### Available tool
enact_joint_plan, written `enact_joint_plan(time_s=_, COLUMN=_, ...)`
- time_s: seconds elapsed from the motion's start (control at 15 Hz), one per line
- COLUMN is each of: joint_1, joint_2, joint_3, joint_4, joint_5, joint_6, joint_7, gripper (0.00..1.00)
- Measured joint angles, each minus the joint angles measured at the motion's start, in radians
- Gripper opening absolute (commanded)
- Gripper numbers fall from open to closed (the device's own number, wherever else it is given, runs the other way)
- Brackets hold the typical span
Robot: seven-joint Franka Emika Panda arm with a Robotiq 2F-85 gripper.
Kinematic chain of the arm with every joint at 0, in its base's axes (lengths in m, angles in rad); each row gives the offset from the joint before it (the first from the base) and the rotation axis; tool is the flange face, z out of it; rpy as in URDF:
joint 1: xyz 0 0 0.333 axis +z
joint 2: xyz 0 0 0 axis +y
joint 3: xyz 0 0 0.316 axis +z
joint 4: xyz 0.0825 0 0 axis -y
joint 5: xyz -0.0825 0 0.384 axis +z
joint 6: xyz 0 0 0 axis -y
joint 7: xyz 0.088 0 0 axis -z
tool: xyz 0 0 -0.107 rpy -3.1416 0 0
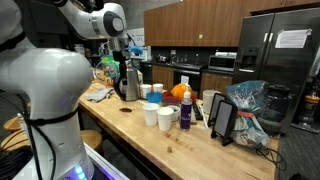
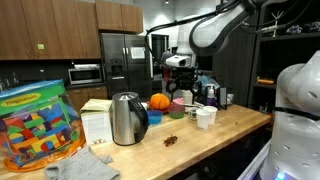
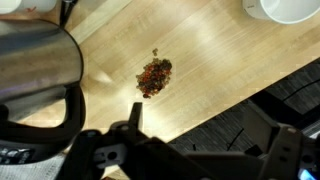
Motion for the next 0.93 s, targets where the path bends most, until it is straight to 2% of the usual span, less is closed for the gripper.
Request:
enact_joint_plan(time_s=0.67, joint_1=0.007, joint_2=0.022, joint_3=-0.006, joint_4=-0.001, joint_5=-0.018, joint_6=-0.044, joint_7=-0.545, gripper=1.00)
enact_joint_plan(time_s=0.8, joint_1=0.005, joint_2=0.028, joint_3=0.001, joint_4=-0.001, joint_5=-0.045, joint_6=-0.044, joint_7=-0.614, gripper=1.00)
enact_joint_plan(time_s=0.93, joint_1=0.017, joint_2=0.035, joint_3=-0.001, joint_4=-0.001, joint_5=-0.104, joint_6=-0.036, joint_7=-0.599, gripper=1.00)
